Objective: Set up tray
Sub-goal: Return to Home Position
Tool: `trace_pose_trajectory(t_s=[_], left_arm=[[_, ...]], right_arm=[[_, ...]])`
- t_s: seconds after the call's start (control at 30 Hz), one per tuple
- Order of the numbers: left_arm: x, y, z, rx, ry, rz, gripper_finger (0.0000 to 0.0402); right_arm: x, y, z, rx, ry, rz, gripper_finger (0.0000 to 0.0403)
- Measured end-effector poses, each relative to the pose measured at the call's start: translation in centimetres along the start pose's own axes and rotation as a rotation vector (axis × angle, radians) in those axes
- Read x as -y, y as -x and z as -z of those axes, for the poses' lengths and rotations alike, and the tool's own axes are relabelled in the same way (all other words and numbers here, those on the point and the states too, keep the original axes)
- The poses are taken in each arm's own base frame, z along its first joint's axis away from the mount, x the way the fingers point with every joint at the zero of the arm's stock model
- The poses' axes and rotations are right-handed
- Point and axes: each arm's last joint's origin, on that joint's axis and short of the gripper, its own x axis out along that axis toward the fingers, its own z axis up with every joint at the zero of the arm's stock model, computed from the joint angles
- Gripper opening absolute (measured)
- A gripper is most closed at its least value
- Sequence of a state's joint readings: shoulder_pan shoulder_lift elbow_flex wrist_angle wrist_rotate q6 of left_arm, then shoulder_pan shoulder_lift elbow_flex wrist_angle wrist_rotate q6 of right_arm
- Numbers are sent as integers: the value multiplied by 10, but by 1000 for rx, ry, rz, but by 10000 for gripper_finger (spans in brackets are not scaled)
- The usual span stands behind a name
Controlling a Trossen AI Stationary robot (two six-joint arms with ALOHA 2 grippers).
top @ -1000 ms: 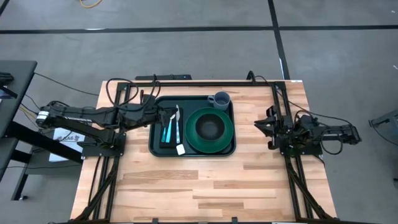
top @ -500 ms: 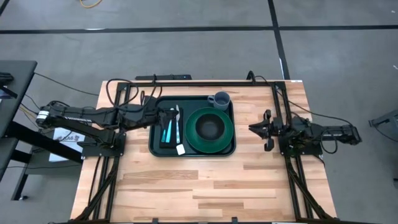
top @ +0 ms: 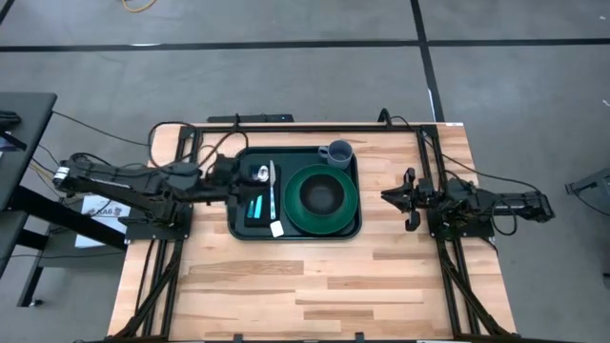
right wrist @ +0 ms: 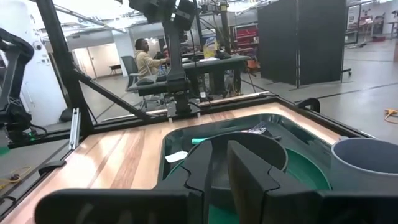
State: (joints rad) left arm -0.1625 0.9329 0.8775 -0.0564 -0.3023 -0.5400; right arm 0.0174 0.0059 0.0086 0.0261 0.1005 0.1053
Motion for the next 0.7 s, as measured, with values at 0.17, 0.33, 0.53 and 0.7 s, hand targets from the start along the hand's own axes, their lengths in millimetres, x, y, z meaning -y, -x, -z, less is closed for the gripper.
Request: trace_pose_trajectory(t_s=[0.17, 0.33, 0.53, 0.7], left_arm=[[1, 29, 14, -83, -96, 239, 69], [-8, 55, 32, -115, -149, 401, 69], [-28, 76, 59, -119, -188, 488, 69], [-45, 88, 82, -116, -215, 522, 69]], right_arm=[[0, 0, 0, 1, 0, 0, 44], [0, 0, 0, 1, 0, 2, 45], [0, 0, 0, 2, 0, 2, 44], [0, 0, 0, 2, 0, 2, 45]])
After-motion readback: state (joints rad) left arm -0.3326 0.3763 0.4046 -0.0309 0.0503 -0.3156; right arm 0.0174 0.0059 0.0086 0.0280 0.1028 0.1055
